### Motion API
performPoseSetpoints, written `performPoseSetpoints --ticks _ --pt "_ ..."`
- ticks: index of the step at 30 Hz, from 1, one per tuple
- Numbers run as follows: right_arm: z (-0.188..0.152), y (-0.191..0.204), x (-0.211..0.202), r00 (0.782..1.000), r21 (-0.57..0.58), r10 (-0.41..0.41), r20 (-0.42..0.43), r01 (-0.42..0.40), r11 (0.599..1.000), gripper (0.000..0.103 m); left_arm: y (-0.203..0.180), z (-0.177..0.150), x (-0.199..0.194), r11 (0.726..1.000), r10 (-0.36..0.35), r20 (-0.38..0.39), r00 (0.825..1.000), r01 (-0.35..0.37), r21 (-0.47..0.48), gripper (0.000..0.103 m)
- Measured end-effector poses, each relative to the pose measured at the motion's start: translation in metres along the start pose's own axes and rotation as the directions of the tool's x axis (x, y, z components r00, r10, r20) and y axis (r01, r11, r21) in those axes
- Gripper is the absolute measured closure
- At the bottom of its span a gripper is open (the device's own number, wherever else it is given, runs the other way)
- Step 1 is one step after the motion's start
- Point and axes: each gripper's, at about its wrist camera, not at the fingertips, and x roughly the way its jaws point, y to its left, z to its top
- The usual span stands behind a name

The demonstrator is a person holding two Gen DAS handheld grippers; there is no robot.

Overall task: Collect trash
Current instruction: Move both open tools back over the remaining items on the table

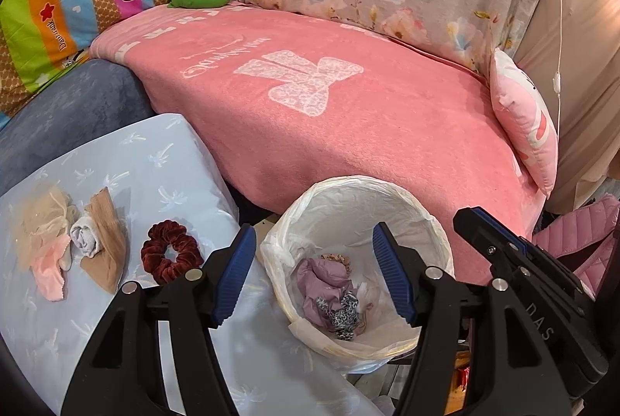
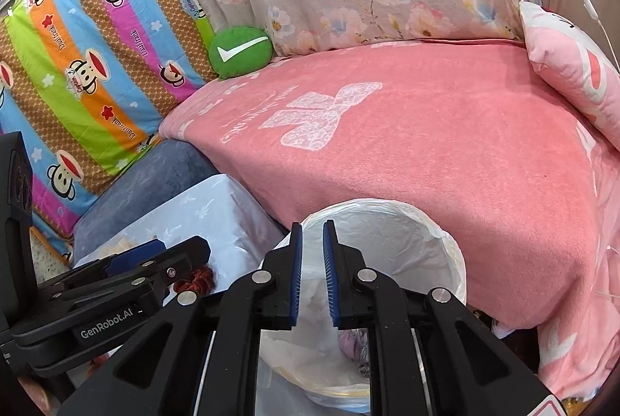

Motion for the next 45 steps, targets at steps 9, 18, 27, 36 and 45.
performPoseSetpoints --ticks 9,18,27,36,45 --pt "-0.003 0.013 0.002 1.000 -0.023 0.015 -0.012 -0.015 1.000 0.083 0.009 -0.004 -0.005 1.000 0.008 0.006 1.000 -0.008 -0.018 0.043" --pt "-0.007 0.029 0.004 0.999 -0.050 0.036 -0.025 -0.038 0.998 0.075 0.026 -0.008 -0.010 0.998 0.025 0.005 1.000 -0.025 -0.057 0.043" --pt "-0.016 0.055 0.012 0.996 -0.091 0.066 -0.052 -0.070 0.993 0.073 0.052 -0.015 -0.016 0.992 0.060 0.008 0.998 -0.059 -0.110 0.038" --pt "-0.024 0.081 0.019 0.993 -0.126 0.088 -0.076 -0.097 0.987 0.067 0.079 -0.020 -0.022 0.982 0.092 0.007 0.996 -0.089 -0.164 0.038" --pt "-0.033 0.104 0.025 0.989 -0.156 0.101 -0.103 -0.117 0.981 0.064 0.102 -0.028 -0.027 0.973 0.120 -0.001 0.993 -0.118 -0.200 0.034"
